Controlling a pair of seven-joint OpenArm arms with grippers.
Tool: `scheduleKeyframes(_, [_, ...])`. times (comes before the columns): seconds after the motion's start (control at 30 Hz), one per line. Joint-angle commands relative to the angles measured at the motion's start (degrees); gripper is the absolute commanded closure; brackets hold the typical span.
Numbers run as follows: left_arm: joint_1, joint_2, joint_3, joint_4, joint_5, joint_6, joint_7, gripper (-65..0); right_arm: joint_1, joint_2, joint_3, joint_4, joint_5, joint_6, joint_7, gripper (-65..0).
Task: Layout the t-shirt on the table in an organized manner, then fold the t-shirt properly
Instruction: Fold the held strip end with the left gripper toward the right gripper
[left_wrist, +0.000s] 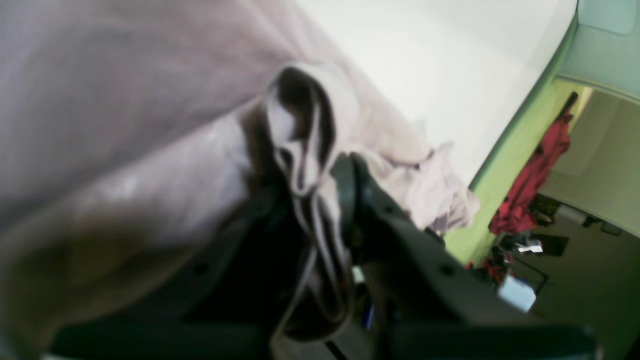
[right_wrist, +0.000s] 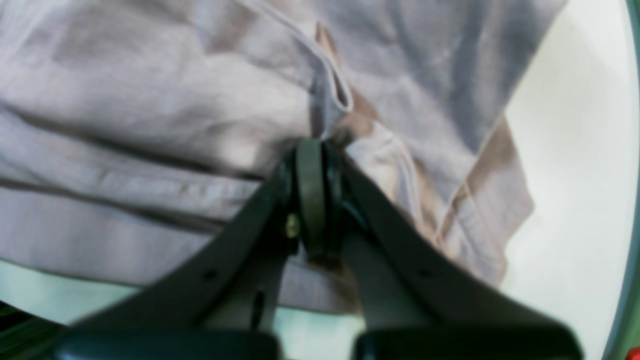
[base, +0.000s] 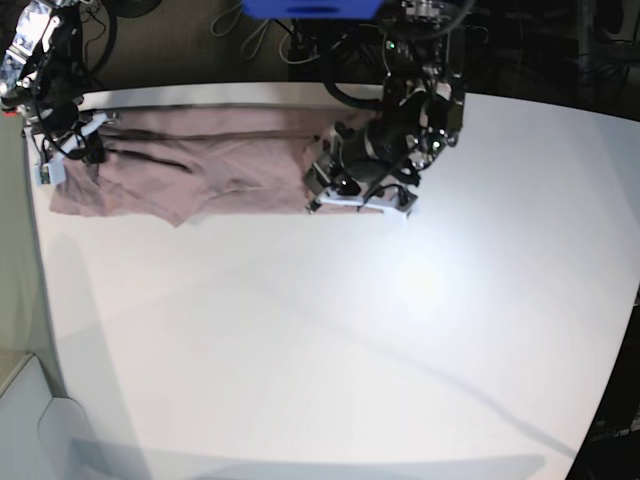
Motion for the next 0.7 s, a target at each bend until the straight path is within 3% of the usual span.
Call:
scheduleKeyframes(0.0, [-1.3, 0.6, 0.4, 0.9, -1.4, 0.8, 0.3, 0.0, -0.1, 0.5, 0.1, 0.3, -1.0, -0.3, -1.3, 0.0])
scheduleKeyframes(0.27, [-5.4, 0.6, 6.7, -0.1, -3.2, 0.8, 0.0, 0.0, -0.1, 0.5, 0.1, 0.3, -1.0, -0.3, -1.3, 0.0])
scheduleKeyframes(0.4, [-7.5, 0.6, 10.4, -4.4, -3.2, 0.8, -6.2, 0.0, -0.1, 0.5, 0.0, 0.3, -1.0, -0.3, -1.3, 0.0])
scheduleKeyframes(0.67, [-8.4, 0.6, 17.6, -9.2, -3.2, 0.9, -10.8, 0.0, -0.1, 0.5, 0.0, 0.3, -1.0, -0.3, -1.3, 0.0])
